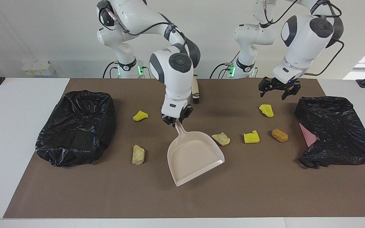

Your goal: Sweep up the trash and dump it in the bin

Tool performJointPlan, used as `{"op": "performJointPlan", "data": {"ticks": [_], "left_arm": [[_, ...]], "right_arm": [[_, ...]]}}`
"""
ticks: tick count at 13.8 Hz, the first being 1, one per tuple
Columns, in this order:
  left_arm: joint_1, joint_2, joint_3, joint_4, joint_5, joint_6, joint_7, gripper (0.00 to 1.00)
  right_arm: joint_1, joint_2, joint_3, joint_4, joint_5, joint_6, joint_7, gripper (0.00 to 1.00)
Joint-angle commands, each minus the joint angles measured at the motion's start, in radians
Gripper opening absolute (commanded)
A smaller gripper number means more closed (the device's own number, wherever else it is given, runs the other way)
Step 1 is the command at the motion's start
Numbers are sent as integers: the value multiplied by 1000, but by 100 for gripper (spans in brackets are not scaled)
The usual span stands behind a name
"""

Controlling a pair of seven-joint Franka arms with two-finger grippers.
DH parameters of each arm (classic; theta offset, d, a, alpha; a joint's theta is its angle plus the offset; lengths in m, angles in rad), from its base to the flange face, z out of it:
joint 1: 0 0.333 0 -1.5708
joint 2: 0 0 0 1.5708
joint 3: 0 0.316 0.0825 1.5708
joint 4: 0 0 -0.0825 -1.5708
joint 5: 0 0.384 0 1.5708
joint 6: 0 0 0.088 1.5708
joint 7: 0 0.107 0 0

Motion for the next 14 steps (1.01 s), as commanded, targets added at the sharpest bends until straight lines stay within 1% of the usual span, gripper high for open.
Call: {"op": "performJointPlan", "data": {"ticks": [1,3,4,6,7,9,12,14], "left_arm": [[-105,-25,16,-114,-7,114,-94,100],[-165,-19,16,-164,-7,185,-154,100],[-194,-14,16,-184,-7,208,-187,100],[-264,1,16,-227,-7,255,-237,100],[-294,1,16,-243,-7,275,-272,100],[-346,0,16,-247,-7,283,-333,100],[-430,-5,16,-276,-7,295,-427,100],[-493,-14,16,-319,-7,326,-476,100]], "right_arm": [[-36,-26,11,-45,-42,6,-276,0],[-68,-37,11,-88,-55,33,-486,0],[-76,-48,11,-118,-64,64,-560,0],[-76,-87,11,-210,-87,107,-628,0],[-77,-104,11,-252,-108,147,-704,0],[-97,-111,11,-278,-118,167,-855,0],[-58,-97,13,-310,-202,210,-892,0],[-48,-94,13,-349,-219,263,-895,0]]}}
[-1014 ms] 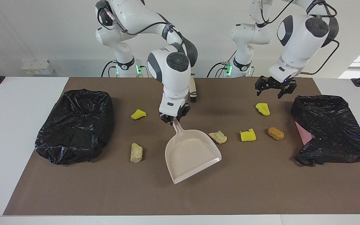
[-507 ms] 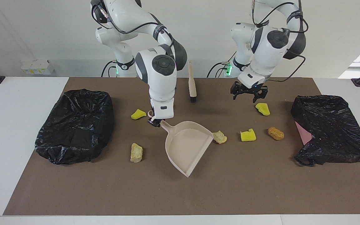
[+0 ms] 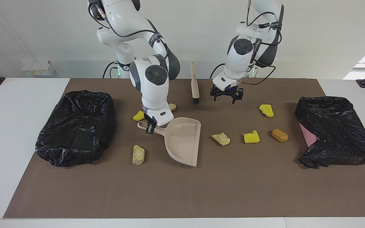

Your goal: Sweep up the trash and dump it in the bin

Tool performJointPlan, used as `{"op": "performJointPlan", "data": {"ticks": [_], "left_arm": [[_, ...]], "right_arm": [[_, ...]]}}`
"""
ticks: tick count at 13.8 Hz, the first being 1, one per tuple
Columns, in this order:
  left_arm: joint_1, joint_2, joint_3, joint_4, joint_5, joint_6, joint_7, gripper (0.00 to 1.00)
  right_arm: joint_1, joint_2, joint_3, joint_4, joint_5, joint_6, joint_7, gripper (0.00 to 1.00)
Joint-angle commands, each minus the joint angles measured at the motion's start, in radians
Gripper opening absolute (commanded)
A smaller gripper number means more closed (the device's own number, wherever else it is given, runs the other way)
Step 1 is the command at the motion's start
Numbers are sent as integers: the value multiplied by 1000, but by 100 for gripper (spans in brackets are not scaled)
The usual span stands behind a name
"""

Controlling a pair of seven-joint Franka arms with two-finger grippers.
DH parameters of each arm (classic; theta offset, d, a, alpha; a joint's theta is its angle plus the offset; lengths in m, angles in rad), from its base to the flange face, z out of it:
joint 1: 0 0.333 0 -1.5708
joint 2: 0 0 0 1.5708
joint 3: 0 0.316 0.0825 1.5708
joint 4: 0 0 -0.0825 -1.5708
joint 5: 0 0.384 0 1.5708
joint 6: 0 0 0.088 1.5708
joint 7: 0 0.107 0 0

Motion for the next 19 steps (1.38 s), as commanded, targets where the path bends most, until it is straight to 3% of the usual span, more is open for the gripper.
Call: {"op": "performJointPlan", "data": {"ticks": [1,8,12,15,17,19], "left_arm": [[-90,-37,19,-89,-5,51,-74,100],[-334,-193,15,-297,-14,147,-359,100],[-489,-204,15,-364,-19,223,-535,100],[-516,-204,10,-374,-24,223,-555,100],[-543,-201,10,-380,-34,222,-627,68],[-564,-177,10,-384,-42,235,-637,64]], "right_arm": [[-1,-24,5,-69,-31,68,-46,0],[7,-8,7,-69,-27,97,-50,0],[7,-8,7,-71,-18,97,-48,0],[7,-10,7,-75,-14,97,-48,0],[7,-10,7,-75,-14,97,-22,0],[7,-10,7,-75,-14,99,1,0]]}}
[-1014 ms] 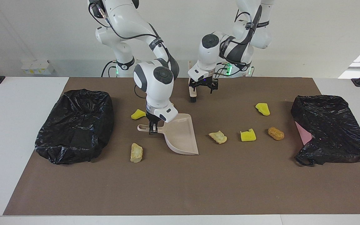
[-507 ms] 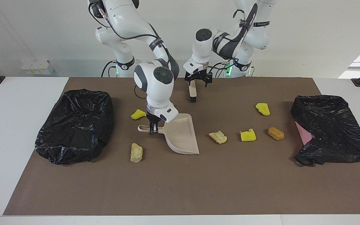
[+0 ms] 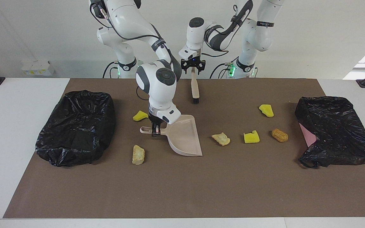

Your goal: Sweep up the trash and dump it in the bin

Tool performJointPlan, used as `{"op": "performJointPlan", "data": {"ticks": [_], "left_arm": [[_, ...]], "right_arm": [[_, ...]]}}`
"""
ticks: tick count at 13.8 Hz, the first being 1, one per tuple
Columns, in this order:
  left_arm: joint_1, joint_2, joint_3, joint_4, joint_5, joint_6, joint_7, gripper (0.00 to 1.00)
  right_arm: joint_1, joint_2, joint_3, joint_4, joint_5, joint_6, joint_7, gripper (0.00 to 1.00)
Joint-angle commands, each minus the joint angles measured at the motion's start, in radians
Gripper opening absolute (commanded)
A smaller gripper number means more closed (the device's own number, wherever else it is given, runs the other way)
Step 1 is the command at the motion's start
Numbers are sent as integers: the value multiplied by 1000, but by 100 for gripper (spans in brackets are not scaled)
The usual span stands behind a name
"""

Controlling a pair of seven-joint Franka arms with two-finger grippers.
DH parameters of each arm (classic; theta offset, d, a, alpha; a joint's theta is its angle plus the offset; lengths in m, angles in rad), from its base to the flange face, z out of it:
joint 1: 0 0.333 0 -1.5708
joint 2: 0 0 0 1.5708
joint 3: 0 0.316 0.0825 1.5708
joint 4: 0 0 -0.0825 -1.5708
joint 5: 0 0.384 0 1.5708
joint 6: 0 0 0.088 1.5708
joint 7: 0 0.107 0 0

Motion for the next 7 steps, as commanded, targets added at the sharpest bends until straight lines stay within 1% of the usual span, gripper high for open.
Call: {"op": "performJointPlan", "data": {"ticks": [1,2,3,5,7], "left_arm": [[-50,-1,16,-37,-18,47,-31,48],[-50,1,19,-37,-18,47,-31,14],[-45,4,22,-36,-18,41,-30,0],[-31,-4,28,-30,-18,12,-19,0],[45,-27,33,-8,-18,-51,-11,0]], "right_arm": [[-3,-10,8,-27,1,23,24,0],[-3,-10,8,-27,3,23,28,0],[-3,-10,8,-27,3,25,30,0],[-3,-10,8,-27,4,25,33,0],[-3,-10,8,-27,4,28,35,0]]}}
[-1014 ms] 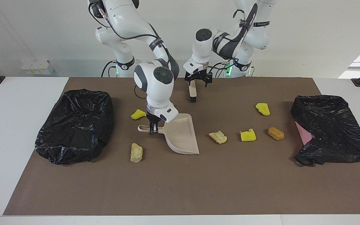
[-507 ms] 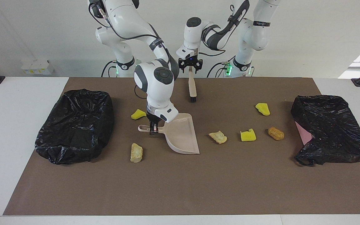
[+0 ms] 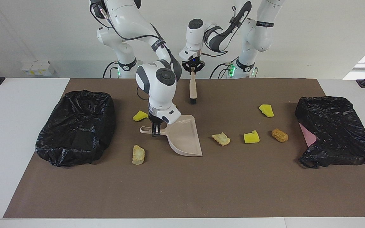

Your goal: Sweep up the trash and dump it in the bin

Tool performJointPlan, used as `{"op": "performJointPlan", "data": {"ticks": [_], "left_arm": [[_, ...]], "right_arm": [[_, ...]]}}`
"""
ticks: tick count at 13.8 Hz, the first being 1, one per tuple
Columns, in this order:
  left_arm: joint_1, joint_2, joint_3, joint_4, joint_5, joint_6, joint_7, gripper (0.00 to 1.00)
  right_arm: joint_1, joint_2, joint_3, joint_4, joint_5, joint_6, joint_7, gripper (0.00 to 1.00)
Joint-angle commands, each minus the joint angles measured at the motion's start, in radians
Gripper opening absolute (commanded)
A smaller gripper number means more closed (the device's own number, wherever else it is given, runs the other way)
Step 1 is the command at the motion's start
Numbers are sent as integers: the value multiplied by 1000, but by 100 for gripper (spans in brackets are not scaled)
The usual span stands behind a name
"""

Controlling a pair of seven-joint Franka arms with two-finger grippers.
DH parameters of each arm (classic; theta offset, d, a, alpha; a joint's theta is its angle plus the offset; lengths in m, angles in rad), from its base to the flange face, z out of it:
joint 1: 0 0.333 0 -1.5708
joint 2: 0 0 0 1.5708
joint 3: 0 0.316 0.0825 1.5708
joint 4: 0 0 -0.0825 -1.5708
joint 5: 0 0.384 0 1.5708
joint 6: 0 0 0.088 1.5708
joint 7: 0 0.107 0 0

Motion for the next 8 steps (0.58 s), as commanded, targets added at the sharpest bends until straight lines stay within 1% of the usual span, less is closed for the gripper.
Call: {"op": "performJointPlan", "data": {"ticks": [1,2,4,6,8], "left_arm": [[79,-38,10,21,-8,-86,10,0],[119,-39,12,49,-5,-120,12,0],[237,-38,10,116,-1,-211,60,0],[346,-25,10,152,9,-213,71,0],[441,-6,10,169,53,-217,71,0]], "right_arm": [[-3,-10,8,-26,4,29,28,0],[-3,-10,8,-26,5,29,28,0],[-3,-10,8,-26,4,29,28,0],[-3,-10,8,-26,4,29,29,0],[-3,-10,8,-26,4,29,28,0]]}}
